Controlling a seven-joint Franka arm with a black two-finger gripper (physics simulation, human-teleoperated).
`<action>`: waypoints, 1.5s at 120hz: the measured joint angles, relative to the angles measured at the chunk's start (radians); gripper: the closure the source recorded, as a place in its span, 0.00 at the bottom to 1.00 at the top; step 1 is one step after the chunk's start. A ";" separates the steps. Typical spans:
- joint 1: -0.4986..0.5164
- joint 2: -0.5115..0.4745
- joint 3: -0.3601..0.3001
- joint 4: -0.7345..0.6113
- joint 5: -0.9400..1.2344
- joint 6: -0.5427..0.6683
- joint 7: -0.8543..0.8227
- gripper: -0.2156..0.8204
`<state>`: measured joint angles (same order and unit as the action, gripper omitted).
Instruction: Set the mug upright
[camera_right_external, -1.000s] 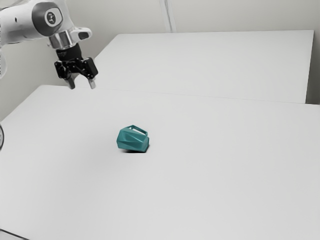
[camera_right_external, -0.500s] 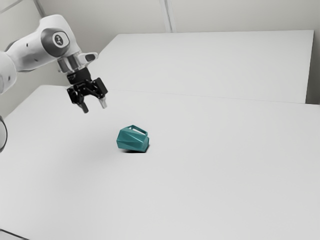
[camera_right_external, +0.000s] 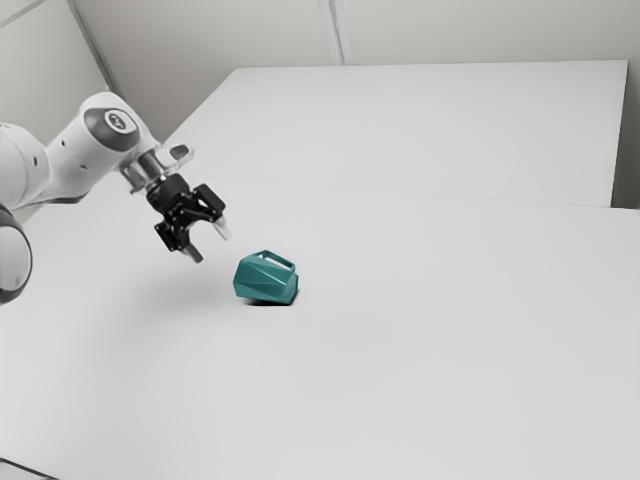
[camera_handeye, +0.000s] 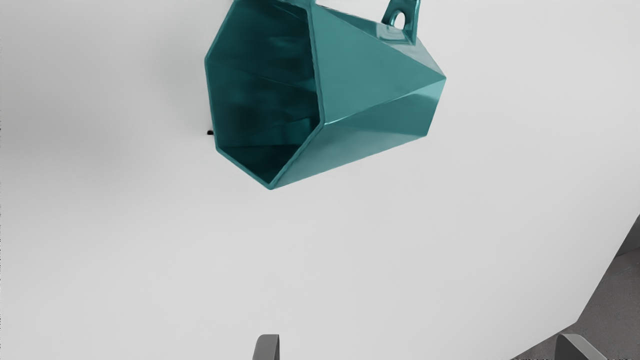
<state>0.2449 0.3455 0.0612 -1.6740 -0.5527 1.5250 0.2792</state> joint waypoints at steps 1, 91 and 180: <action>0.002 0.003 0.000 0.000 -0.002 0.001 0.003 0.21; 0.010 0.154 0.000 0.033 -0.139 0.141 0.305 0.21; 0.007 0.176 -0.035 -0.027 -0.248 0.163 0.407 0.21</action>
<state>0.2516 0.5215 0.0262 -1.7010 -0.8009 1.6876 0.6863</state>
